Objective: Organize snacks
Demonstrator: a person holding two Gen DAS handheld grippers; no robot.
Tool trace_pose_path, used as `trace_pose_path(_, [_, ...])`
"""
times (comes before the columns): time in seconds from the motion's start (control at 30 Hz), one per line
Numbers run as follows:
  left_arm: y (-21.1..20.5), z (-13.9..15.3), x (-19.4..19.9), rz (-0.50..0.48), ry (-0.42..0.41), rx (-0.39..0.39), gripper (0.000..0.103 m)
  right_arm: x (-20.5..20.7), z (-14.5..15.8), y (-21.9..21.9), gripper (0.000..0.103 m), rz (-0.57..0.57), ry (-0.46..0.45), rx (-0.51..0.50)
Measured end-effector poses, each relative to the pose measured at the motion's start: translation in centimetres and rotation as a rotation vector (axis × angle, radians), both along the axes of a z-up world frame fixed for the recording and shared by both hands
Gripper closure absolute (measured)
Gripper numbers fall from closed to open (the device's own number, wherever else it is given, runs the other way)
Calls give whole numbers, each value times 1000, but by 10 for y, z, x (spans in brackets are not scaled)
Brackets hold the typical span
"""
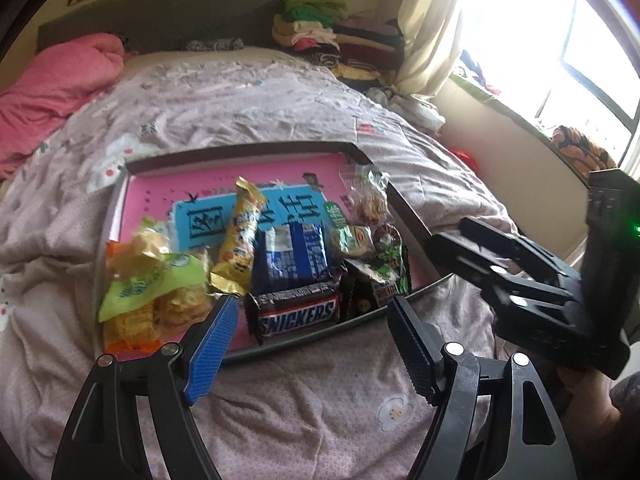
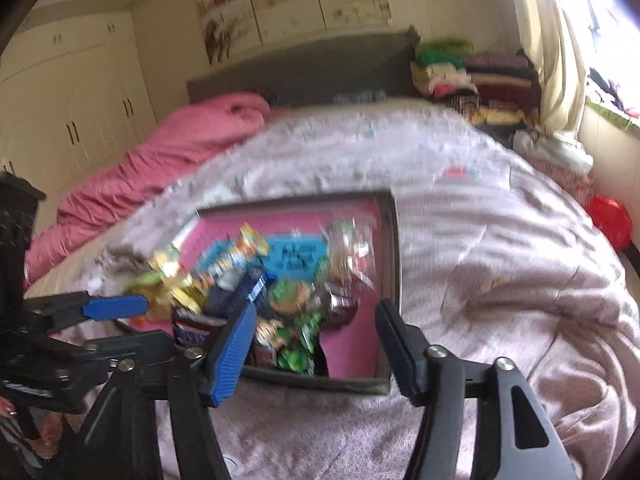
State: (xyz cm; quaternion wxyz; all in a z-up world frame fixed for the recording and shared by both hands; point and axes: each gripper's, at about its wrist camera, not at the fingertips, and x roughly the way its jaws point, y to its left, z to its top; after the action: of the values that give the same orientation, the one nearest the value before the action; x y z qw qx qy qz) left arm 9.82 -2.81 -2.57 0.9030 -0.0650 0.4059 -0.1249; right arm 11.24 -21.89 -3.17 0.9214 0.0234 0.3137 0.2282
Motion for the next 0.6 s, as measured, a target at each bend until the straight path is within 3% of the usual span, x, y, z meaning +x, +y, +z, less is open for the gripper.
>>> trace_pose_path(0.13, [3,6,-3,20,-16,8,25,-10,13,-3,24,-7,-53,22])
trace_pose_path(0.6, [15,12,-25,81,-6,31,24,-37,30,0,17,-38,-81,47])
